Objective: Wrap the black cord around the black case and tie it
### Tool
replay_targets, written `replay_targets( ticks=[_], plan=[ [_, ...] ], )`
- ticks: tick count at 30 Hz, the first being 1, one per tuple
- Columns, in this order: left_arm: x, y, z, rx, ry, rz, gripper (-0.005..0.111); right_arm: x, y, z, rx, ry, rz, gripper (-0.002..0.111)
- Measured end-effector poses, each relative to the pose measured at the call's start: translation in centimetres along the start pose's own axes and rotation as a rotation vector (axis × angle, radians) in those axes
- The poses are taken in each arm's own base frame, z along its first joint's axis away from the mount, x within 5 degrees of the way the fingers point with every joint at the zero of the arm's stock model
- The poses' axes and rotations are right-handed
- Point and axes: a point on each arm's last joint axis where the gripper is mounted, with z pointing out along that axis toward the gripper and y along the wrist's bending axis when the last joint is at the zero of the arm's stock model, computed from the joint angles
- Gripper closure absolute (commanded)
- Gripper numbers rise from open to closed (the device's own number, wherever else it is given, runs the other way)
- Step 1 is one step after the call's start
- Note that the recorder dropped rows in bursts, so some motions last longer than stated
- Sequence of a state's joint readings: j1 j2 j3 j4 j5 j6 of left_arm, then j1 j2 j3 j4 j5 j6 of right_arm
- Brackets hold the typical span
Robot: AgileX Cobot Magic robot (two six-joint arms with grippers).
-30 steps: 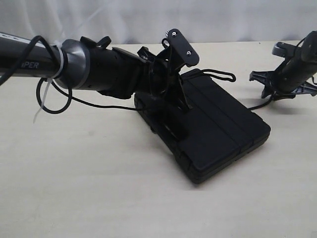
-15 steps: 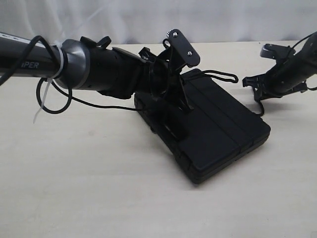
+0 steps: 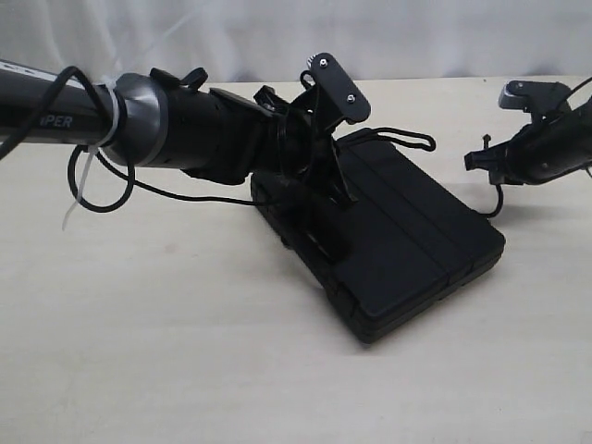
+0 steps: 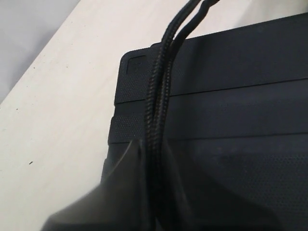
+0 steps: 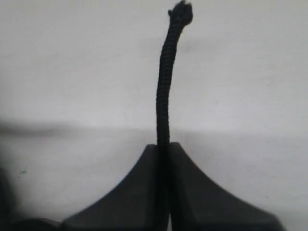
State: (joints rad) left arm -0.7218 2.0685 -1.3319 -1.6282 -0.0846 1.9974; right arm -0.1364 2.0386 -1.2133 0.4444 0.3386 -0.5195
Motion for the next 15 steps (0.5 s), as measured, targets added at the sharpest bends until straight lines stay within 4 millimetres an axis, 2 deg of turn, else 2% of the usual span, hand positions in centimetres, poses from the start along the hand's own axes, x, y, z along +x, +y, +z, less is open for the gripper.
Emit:
replay_targets(
  ticks=[4, 9, 15],
  plan=[
    [0.0, 0.0, 0.0, 0.000, 0.000, 0.000, 0.107, -0.6, 0.5, -0.8, -0.003, -0.038, -0.053, 0.104],
    [0.1, 0.2, 0.0, -0.020, 0.009, 0.000, 0.107, -1.0, 2.9, -1.2, -0.032, -0.056, -0.205, 0.104],
    [0.8, 2.0, 0.0, -0.108, 0.042, -0.064, 0.107, -0.3, 5.0, -1.5, -0.059, -0.045, -0.351, 0.104]
  ],
)
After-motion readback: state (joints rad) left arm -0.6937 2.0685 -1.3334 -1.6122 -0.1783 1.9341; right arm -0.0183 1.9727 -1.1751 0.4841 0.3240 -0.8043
